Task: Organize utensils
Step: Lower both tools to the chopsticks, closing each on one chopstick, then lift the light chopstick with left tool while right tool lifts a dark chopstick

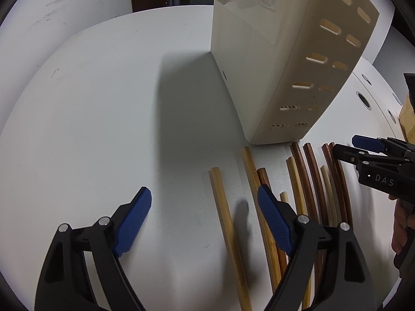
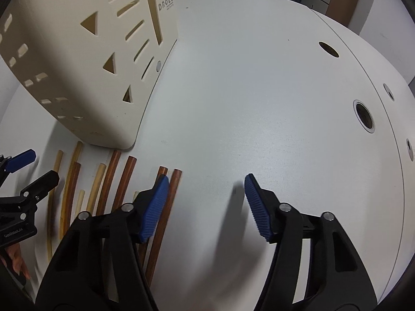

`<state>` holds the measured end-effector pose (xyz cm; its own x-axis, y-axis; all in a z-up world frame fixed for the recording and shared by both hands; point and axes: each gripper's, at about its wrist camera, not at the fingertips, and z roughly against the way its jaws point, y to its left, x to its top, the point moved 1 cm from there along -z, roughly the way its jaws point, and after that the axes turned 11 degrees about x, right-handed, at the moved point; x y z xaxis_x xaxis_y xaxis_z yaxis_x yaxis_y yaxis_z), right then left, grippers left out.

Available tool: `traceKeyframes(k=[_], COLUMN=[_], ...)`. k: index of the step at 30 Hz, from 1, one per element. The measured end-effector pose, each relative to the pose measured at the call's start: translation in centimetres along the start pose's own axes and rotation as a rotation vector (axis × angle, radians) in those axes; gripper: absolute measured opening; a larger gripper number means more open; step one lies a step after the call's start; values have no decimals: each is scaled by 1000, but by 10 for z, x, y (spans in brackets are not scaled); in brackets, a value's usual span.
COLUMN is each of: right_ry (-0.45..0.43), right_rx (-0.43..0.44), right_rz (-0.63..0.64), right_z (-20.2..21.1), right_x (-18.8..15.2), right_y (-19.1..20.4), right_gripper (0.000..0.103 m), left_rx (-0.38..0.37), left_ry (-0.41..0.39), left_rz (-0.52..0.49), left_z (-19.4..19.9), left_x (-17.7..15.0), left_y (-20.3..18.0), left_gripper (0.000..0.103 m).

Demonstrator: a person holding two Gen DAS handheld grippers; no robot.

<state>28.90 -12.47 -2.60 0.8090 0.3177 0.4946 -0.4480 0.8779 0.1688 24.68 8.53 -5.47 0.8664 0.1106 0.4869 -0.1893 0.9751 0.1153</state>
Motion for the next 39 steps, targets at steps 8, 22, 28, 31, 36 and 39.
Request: traceKeyframes(k=[8,22,28,31,36,39], right_ry=[18,17,-9,-67,-184,-244], right_rx=[3,87,151,174,208,235], right_rz=[-3,-29,-4,31,70,90], right_z=[1,6,16,35,74,95], right_x=[-8,-8,-9,-10,-6,-3], right_y=[2,-1,2,10,20,25], right_gripper=[52,7,7,7,6,6], left_rx=[37,65,58,45,11,1], left_ry=[14,32,10,-28,-107,-168], left_rz=[-45,-107,-115,-93,-40,-16], left_z=[-10,-8,0,15,47,69], left_x=[2,5,7,9,13,15], left_y=[-12,-25,-27,-26,-18,-16], left_gripper=[71,9,7,7,7,7])
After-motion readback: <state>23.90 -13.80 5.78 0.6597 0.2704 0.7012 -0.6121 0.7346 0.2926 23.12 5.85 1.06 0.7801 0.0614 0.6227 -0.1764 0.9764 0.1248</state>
